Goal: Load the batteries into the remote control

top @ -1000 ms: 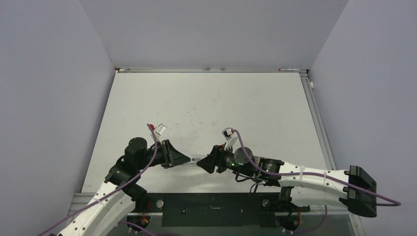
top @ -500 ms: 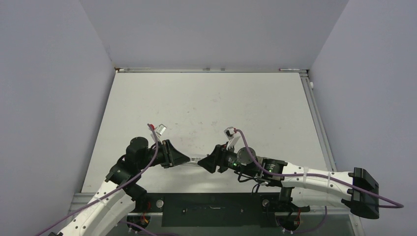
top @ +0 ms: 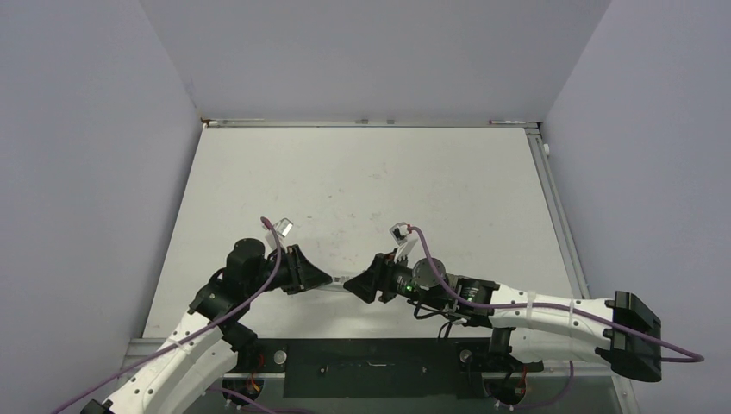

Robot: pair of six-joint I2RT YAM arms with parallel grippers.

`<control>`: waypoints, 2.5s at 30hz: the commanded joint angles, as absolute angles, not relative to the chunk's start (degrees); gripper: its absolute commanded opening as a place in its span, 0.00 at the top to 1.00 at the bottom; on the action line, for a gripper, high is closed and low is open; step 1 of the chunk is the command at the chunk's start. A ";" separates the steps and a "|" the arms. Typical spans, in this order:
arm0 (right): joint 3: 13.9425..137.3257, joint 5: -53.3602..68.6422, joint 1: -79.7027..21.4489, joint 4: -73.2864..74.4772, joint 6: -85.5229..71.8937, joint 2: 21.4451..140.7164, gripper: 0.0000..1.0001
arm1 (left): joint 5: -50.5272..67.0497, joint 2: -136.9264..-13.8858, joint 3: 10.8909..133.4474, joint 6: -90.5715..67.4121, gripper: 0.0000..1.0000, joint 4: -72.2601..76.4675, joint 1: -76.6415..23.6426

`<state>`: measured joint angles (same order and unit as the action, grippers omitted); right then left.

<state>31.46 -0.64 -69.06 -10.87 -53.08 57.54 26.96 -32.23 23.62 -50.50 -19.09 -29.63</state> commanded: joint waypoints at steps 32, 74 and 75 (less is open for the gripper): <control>24.75 5.16 -63.91 -22.04 -55.37 64.39 0.47 | 18.69 -37.70 27.15 -45.20 1.00 -22.63 -29.97; 39.69 -18.67 -79.47 35.36 -53.82 68.54 0.47 | 29.14 -39.35 19.78 -53.52 1.00 -9.58 -29.97; 39.99 -19.14 -79.98 35.86 -54.01 69.86 0.47 | 29.17 -39.25 19.78 -53.59 1.00 -9.64 -29.97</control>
